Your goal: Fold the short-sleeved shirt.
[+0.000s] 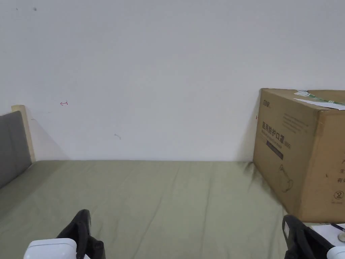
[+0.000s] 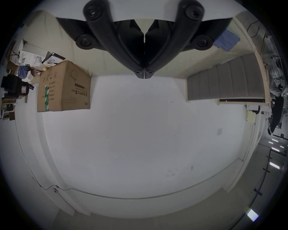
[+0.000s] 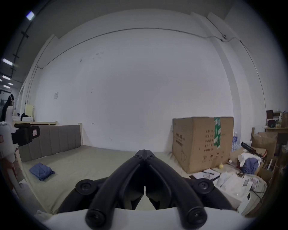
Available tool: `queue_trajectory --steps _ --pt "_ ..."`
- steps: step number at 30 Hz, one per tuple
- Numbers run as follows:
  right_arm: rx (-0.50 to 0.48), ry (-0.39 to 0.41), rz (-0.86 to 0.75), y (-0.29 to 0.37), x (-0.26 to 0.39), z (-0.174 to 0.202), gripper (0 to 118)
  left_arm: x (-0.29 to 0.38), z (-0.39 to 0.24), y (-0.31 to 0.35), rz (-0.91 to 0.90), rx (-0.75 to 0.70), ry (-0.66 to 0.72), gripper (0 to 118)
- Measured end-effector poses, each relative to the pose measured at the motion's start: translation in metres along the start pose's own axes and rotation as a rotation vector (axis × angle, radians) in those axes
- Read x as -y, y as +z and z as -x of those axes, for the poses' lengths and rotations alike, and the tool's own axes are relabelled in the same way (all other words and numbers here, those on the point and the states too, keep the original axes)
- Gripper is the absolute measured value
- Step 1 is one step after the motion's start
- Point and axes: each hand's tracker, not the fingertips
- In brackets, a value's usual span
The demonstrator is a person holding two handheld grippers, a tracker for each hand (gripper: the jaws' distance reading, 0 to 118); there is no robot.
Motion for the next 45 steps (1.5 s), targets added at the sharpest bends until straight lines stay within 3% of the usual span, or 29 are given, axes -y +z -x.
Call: queue_trajectory --steps 5,12,14,15,16,17,19,22,23,29,45 --pt "0.038 -0.035 -0.006 0.01 0.003 -0.008 0 0.005 -0.002 0.006 -0.004 0.006 -0.056 0" --pt "0.061 0.003 -0.013 0.014 0.004 -0.006 0 0.006 -0.005 0.007 0.003 0.036 -0.067 3" --pt "0.079 0.0 -0.029 0.016 0.004 -0.004 13 0.004 -0.003 0.007 0.016 0.089 -0.05 47" --pt "0.083 0.001 -0.034 0.017 0.004 -0.004 23 0.004 0.0 0.006 0.015 0.128 -0.018 76" --pt "0.08 0.001 -0.039 0.016 0.004 -0.004 43 0.003 0.0 0.005 0.029 0.134 0.0 110" --pt "0.078 0.003 -0.041 0.016 0.003 -0.003 58 0.002 -0.001 0.002 0.038 0.118 -0.005 118" --pt "0.079 0.003 -0.035 0.014 0.003 -0.002 95 0.006 0.003 0.006 0.03 0.111 -0.01 118" --pt "0.075 -0.018 -0.032 0.013 0.002 -0.004 108 0.006 0.0 0.007 0.022 0.103 -0.025 118" --pt "0.073 -0.022 -0.032 0.012 0.002 -0.004 118 0.006 0.0 0.007 0.024 0.103 -0.034 118" --pt "0.072 0.035 -0.038 0.009 -0.004 0.003 118 0.008 0.002 0.006 0.028 0.091 -0.036 118" --pt "0.03 0.048 0.013 0.001 0.001 0.017 118 0.002 0.004 -0.001 0.076 0.127 -0.016 118"
